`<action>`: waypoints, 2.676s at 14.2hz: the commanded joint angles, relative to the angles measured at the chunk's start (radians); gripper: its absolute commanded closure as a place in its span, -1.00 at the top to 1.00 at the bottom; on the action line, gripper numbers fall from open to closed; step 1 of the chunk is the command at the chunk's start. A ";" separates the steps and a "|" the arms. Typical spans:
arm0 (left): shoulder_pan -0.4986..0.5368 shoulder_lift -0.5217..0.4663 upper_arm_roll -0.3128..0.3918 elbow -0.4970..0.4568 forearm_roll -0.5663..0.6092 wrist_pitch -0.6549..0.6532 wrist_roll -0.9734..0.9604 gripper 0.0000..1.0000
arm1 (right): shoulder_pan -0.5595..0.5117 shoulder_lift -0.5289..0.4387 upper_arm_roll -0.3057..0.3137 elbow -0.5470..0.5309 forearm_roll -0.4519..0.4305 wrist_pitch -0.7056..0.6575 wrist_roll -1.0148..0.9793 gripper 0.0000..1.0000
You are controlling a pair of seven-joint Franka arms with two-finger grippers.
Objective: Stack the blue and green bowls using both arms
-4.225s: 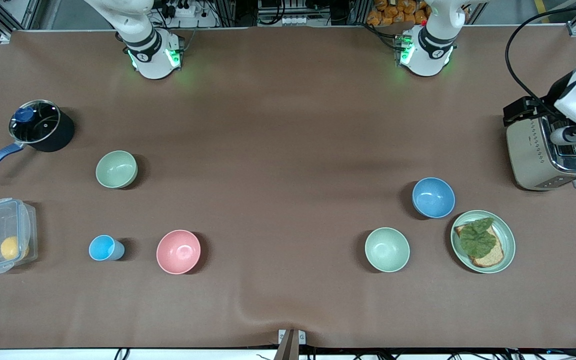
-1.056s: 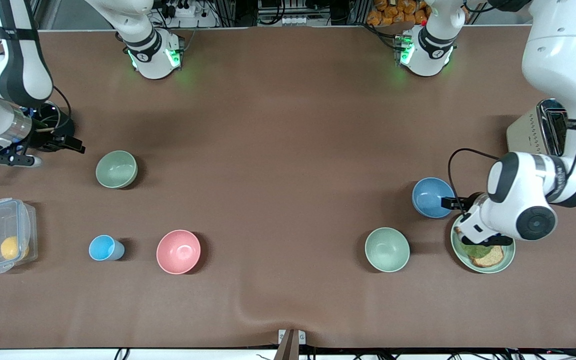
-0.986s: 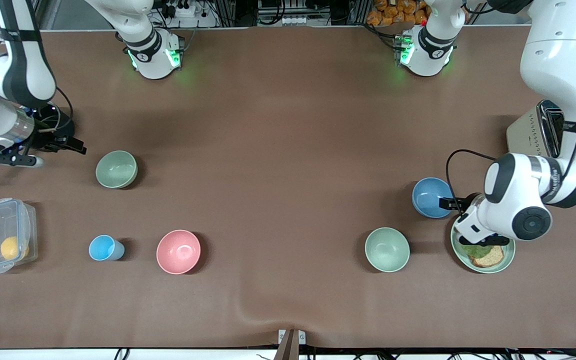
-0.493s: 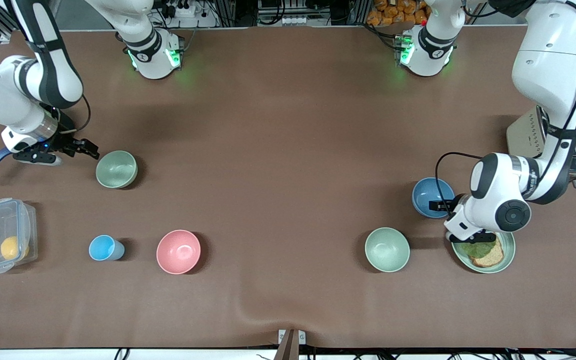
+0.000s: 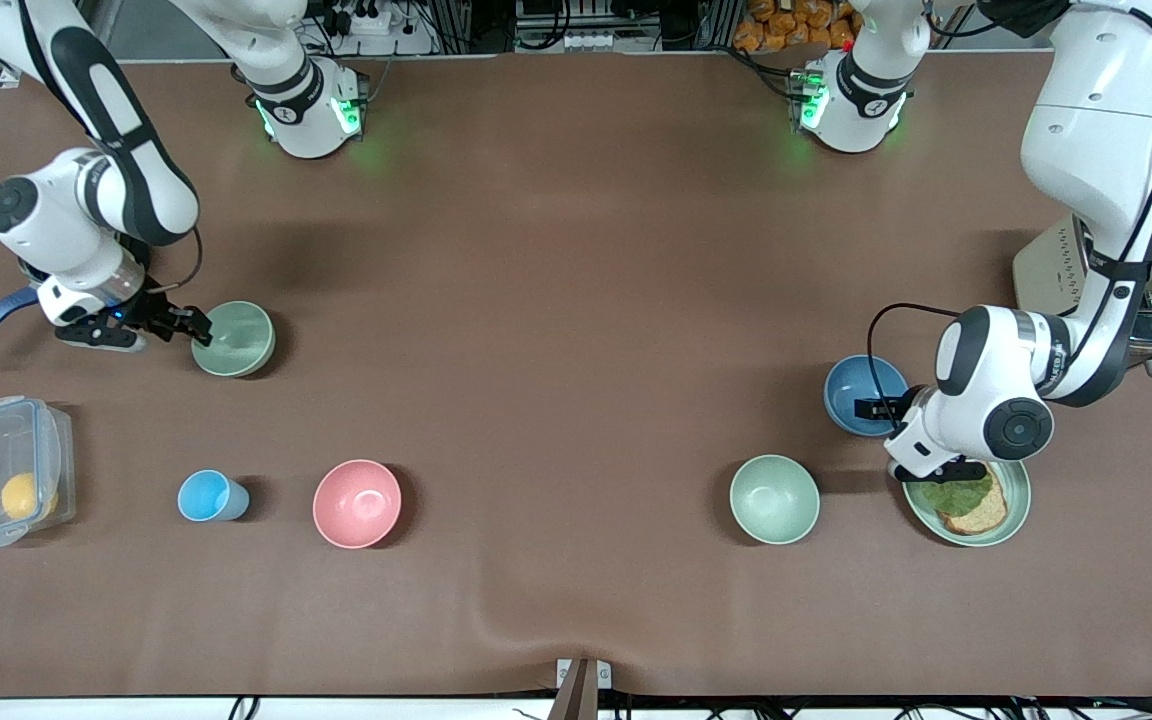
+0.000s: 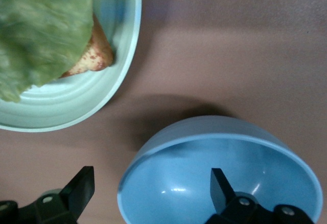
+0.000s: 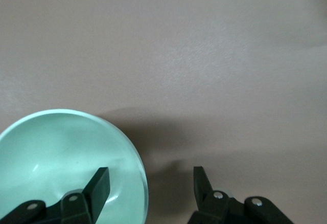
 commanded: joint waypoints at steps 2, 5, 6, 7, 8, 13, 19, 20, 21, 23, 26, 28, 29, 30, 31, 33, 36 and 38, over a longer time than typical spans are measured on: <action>0.004 0.006 -0.008 -0.010 0.026 0.023 -0.023 -0.33 | 0.026 0.003 0.009 -0.002 0.028 0.007 -0.010 -0.78; 0.001 0.007 -0.008 -0.009 0.032 0.028 -0.024 -1.00 | 0.060 0.002 0.009 0.002 0.030 -0.025 0.025 -1.00; 0.001 0.004 -0.008 -0.006 0.032 0.028 -0.024 -1.00 | 0.071 -0.003 0.010 0.005 0.028 -0.046 0.060 -1.00; 0.004 0.000 -0.008 -0.003 0.032 0.028 -0.024 -1.00 | 0.086 -0.012 0.013 0.010 0.028 -0.065 0.094 -1.00; 0.007 -0.006 -0.008 0.000 0.030 0.028 -0.024 -1.00 | 0.109 -0.020 0.015 0.019 0.030 -0.091 0.132 -1.00; 0.037 -0.074 -0.017 0.019 -0.014 0.028 -0.020 -1.00 | 0.274 -0.070 0.021 0.062 0.042 -0.214 0.440 -1.00; 0.065 -0.178 -0.020 0.020 -0.132 0.028 -0.009 -1.00 | 0.590 -0.086 0.026 0.116 0.226 -0.214 0.814 -1.00; 0.067 -0.198 -0.019 0.020 -0.172 0.028 -0.007 -1.00 | 0.647 -0.083 0.026 0.131 0.232 -0.211 0.893 -1.00; 0.071 -0.210 -0.019 0.022 -0.209 0.028 -0.007 -1.00 | 0.707 -0.080 0.024 0.145 0.232 -0.203 0.971 -1.00; 0.065 -0.227 -0.020 0.020 -0.246 0.027 -0.021 -1.00 | 0.800 -0.068 0.024 0.172 0.232 -0.197 1.086 -1.00; 0.062 -0.237 -0.051 0.016 -0.253 0.013 -0.063 -1.00 | 0.946 -0.035 0.023 0.202 0.232 -0.140 1.279 -1.00; 0.064 -0.247 -0.089 0.008 -0.270 -0.007 -0.130 -1.00 | 0.983 -0.011 0.023 0.214 0.234 -0.125 1.312 -1.00; 0.058 -0.246 -0.115 0.003 -0.272 -0.004 -0.189 -1.00 | 1.028 0.015 0.023 0.216 0.234 -0.079 1.355 -1.00; 0.057 -0.246 -0.144 -0.004 -0.272 -0.003 -0.246 -1.00 | 1.072 0.058 0.020 0.223 0.231 -0.029 1.404 -1.00; 0.057 -0.247 -0.172 -0.016 -0.272 -0.001 -0.288 -1.00 | 1.098 0.093 0.019 0.235 0.229 0.001 1.430 -1.00; 0.057 -0.260 -0.221 -0.030 -0.272 0.000 -0.360 -1.00 | 1.131 0.130 0.018 0.254 0.229 0.007 1.450 -1.00; 0.059 -0.298 -0.263 -0.108 -0.272 0.019 -0.392 -1.00 | 1.190 0.184 0.006 0.268 0.226 0.027 1.496 -1.00; 0.059 -0.342 -0.283 -0.193 -0.272 0.072 -0.394 -1.00 | 1.192 0.187 0.003 0.268 0.223 0.032 1.514 -1.00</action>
